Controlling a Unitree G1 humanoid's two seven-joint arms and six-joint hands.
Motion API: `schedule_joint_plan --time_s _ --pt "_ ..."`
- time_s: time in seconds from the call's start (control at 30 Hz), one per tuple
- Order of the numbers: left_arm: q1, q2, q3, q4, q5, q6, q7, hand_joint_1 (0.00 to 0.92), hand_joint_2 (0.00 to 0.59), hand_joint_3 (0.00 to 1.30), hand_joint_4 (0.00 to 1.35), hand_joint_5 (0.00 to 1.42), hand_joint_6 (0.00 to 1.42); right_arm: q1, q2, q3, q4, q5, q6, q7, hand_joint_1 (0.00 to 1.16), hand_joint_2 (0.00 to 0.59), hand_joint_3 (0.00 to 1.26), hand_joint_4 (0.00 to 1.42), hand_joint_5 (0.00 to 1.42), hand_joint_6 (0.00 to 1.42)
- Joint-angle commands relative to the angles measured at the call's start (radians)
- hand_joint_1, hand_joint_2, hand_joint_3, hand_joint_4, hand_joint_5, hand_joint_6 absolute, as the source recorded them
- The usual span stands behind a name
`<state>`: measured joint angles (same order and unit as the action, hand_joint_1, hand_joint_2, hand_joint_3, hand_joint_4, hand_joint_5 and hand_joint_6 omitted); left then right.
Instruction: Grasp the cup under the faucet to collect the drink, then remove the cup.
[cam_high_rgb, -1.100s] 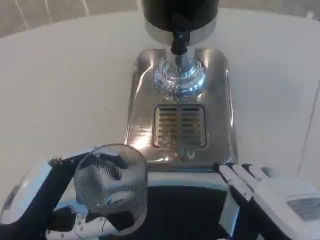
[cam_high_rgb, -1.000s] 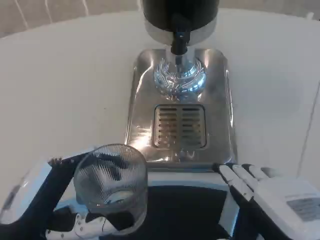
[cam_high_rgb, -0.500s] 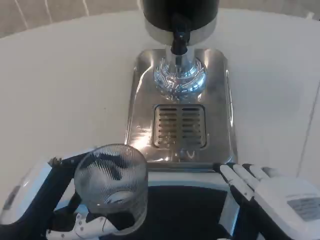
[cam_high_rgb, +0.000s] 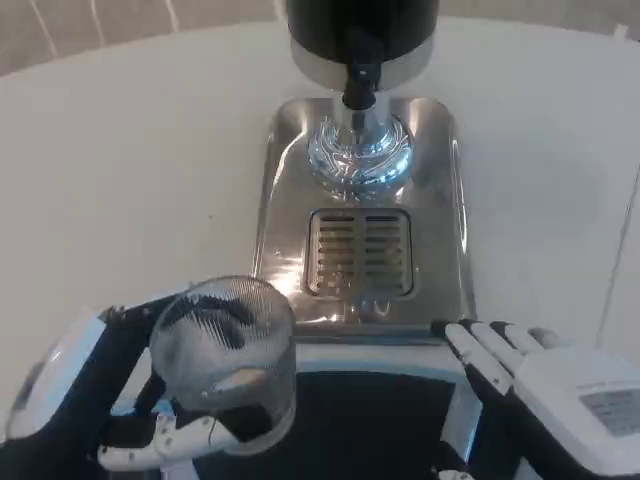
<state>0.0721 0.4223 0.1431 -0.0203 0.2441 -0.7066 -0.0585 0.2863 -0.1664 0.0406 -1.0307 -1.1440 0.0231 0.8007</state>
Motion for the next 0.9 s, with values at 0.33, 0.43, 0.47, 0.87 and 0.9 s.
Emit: schedule_joint_plan --time_s 0.33,0.43,0.47,0.87,0.9 --pt "-0.167 -0.069 -0.015 0.107 0.092 0.037 0.092 0.51 0.048 1.05 1.23 1.4 1.11 0.022 0.01 -0.022 -0.016 0.02 -0.014 0.014 0.29 0.493 0.0 0.0 0.0 0.0" --pt "-0.219 -0.076 -0.026 0.152 0.124 0.039 0.124 0.51 0.048 1.05 1.23 1.4 1.11 0.027 0.013 -0.031 -0.016 0.024 -0.019 0.012 0.29 0.494 0.0 0.0 0.0 0.0" --pt "-0.245 -0.081 -0.033 0.172 0.14 0.042 0.138 0.51 0.048 1.05 1.23 1.4 1.11 0.03 0.013 -0.037 -0.016 0.027 -0.022 0.012 0.29 0.494 0.0 0.0 0.0 0.0" --pt "-0.437 -0.112 -0.131 0.376 0.244 0.061 0.266 0.51 0.048 1.05 1.23 1.4 1.11 0.038 0.028 -0.092 -0.016 0.057 -0.058 0.026 0.28 0.486 0.0 0.0 0.0 0.0" --pt "-0.449 -0.114 -0.139 0.393 0.249 0.061 0.275 0.51 0.048 1.05 1.23 1.4 1.11 0.039 0.03 -0.098 -0.016 0.059 -0.061 0.028 0.28 0.486 0.0 0.0 0.0 0.0"
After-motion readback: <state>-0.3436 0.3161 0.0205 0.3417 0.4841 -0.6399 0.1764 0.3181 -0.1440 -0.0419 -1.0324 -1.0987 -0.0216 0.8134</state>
